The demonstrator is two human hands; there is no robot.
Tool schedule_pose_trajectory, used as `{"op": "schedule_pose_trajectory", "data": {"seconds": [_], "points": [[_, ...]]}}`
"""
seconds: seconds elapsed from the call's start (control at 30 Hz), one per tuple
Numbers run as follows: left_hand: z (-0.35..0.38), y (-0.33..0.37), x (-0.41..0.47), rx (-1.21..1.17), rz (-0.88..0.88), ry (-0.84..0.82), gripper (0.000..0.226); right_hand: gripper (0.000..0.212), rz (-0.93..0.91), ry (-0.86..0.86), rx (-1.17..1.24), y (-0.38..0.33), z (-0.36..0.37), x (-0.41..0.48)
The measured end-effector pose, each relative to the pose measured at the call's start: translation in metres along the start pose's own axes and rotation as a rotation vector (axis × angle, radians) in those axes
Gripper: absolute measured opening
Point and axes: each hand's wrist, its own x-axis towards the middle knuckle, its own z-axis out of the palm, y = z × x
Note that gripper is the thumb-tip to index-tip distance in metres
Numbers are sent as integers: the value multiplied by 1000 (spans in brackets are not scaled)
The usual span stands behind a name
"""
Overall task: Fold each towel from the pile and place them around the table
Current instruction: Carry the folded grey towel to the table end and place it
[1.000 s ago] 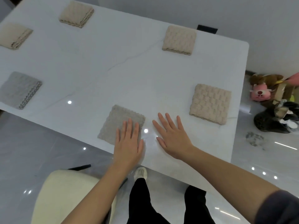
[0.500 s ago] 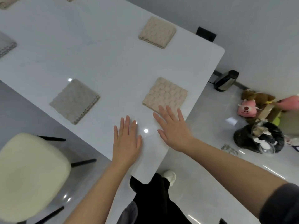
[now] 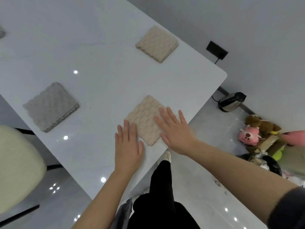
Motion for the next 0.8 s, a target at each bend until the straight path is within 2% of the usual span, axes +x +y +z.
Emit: {"op": "schedule_pose_trajectory", "data": {"seconds": [0.4, 0.6, 0.8], "points": [[12, 44, 31, -67, -313, 40, 67, 65, -220, -51, 75, 61, -6, 55], [27, 60, 40, -136, -444, 170, 65, 66, -384, -62, 187, 79, -2, 86], [43, 80, 57, -183, -607, 312, 63, 66, -488, -25, 177, 88, 11, 105]]}}
